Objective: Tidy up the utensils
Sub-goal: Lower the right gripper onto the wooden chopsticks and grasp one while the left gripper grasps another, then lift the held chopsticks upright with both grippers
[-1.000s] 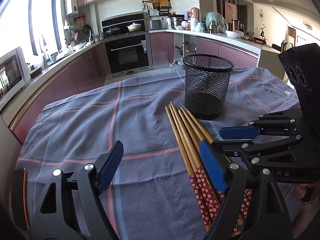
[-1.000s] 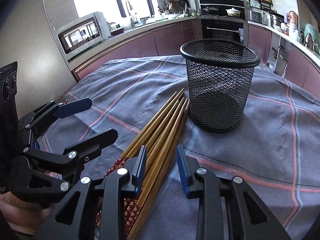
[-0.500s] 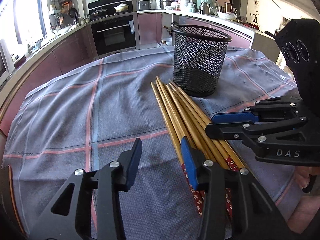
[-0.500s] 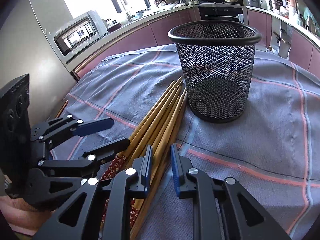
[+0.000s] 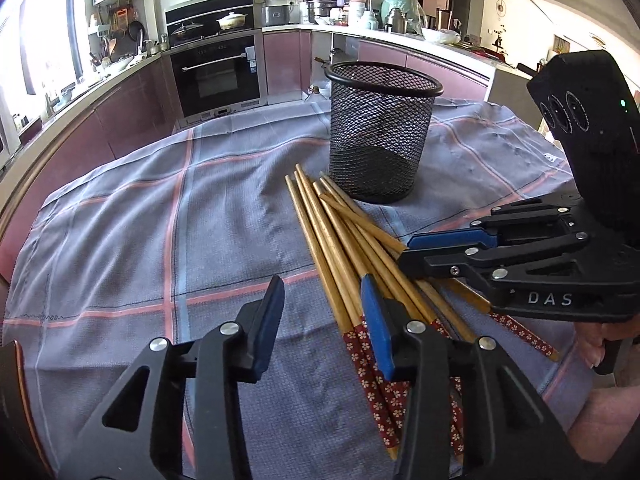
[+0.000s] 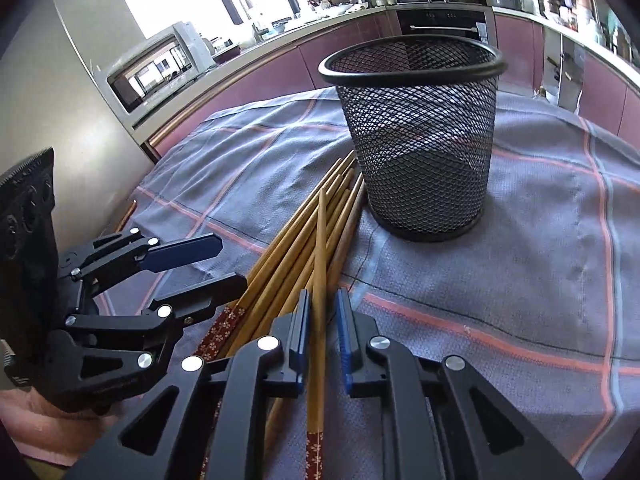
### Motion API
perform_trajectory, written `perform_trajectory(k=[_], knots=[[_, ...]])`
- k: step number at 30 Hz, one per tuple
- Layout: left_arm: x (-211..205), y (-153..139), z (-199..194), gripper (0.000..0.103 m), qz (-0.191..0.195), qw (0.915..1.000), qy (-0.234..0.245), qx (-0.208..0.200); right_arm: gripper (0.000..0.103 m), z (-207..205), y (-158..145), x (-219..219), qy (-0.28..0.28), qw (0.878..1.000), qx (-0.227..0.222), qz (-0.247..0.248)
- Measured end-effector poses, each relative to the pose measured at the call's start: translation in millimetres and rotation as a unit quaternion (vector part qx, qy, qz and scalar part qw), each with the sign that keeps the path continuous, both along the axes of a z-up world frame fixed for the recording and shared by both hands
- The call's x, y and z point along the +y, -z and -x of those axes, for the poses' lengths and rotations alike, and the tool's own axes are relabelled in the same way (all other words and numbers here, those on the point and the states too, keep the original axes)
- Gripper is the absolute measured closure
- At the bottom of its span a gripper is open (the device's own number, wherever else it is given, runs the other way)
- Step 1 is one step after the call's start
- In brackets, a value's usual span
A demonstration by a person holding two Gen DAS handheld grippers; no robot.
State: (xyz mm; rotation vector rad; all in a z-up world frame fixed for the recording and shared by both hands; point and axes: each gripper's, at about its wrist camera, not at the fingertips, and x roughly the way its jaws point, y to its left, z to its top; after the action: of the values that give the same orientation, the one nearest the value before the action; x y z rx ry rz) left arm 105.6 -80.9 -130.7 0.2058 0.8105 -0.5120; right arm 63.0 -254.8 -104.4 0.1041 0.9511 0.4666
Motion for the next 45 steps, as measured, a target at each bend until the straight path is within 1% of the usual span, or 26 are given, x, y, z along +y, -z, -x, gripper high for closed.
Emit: perform_trajectory(k=[4,6,8,14,15,17,18,24,26,28,29,32,33,38,39,40,41,44,45], knots=[[-6,2,-5,0.063,-0.001,0.9999,0.01,0.01,0.091,-4,0,0,-0.011,1.0,0.001,0.004],[-7,5,-10,0.064,0.006,0.9995,0.014,0.026,0.094,-4,0,-1,-0.015,1.0,0.002,0.002],[-9,8,-15,0.071,0.012,0.9987,0.018,0.045,0.097,-3,0,-1,-0.016,1.0,-0.001,0.002],[-6,8,-18,0.075,0.017,0.9981,0.008,0.058,0.097,0,-2,-7,-0.01,1.0,-0.007,-0.006],[-5,6,-18,0.08,0.017,0.9981,0.004,0.059,0.097,0,-2,-8,-0.009,1.0,-0.007,-0.007],[0,7,-18,0.085,0.022,0.9979,-0.001,0.061,0.097,2,-3,-11,-0.01,1.0,-0.009,-0.009],[3,8,-18,0.09,0.025,0.9976,-0.004,0.065,0.097,3,-4,-11,-0.01,1.0,-0.009,-0.009],[11,8,-20,0.095,0.029,0.9968,-0.011,0.073,0.097,5,-8,-10,-0.016,1.0,-0.017,-0.009],[13,9,-20,0.094,0.03,0.9966,-0.012,0.075,0.097,7,-9,-10,-0.019,1.0,-0.021,-0.01],[12,10,-22,0.086,0.021,0.9971,-0.019,0.07,0.097,8,-10,-11,-0.02,0.999,-0.023,-0.009],[11,10,-23,0.085,0.016,0.9974,-0.02,0.068,0.097,8,-11,-12,-0.02,0.999,-0.025,-0.009],[7,7,-27,0.078,-0.001,0.9982,-0.016,0.057,0.097,10,-14,-11,-0.022,0.999,-0.03,-0.008],[5,7,-29,0.074,-0.002,0.9984,-0.014,0.055,0.097,10,-15,-11,-0.022,0.999,-0.032,-0.008],[2,9,-41,0.075,0.003,0.9978,-0.008,0.066,0.097,12,-18,-10,-0.024,0.999,-0.038,-0.007],[3,9,-43,0.078,0.009,0.9974,-0.009,0.071,0.097,13,-19,-10,-0.024,0.999,-0.039,-0.008],[4,10,-44,0.082,0.014,0.9971,-0.009,0.074,0.097,13,-20,-10,-0.025,0.999,-0.04,-0.008],[5,10,-46,0.083,0.018,0.9968,-0.01,0.077,0.097,14,-20,-11,-0.025,0.999,-0.041,-0.008],[6,10,-46,0.084,0.022,0.9965,-0.012,0.08,0.097,14,-22,-13,-0.025,0.999,-0.043,-0.01],[8,11,-46,0.081,0.023,0.9964,-0.014,0.081,0.097,14,-22,-13,-0.025,0.999,-0.044,-0.01]])
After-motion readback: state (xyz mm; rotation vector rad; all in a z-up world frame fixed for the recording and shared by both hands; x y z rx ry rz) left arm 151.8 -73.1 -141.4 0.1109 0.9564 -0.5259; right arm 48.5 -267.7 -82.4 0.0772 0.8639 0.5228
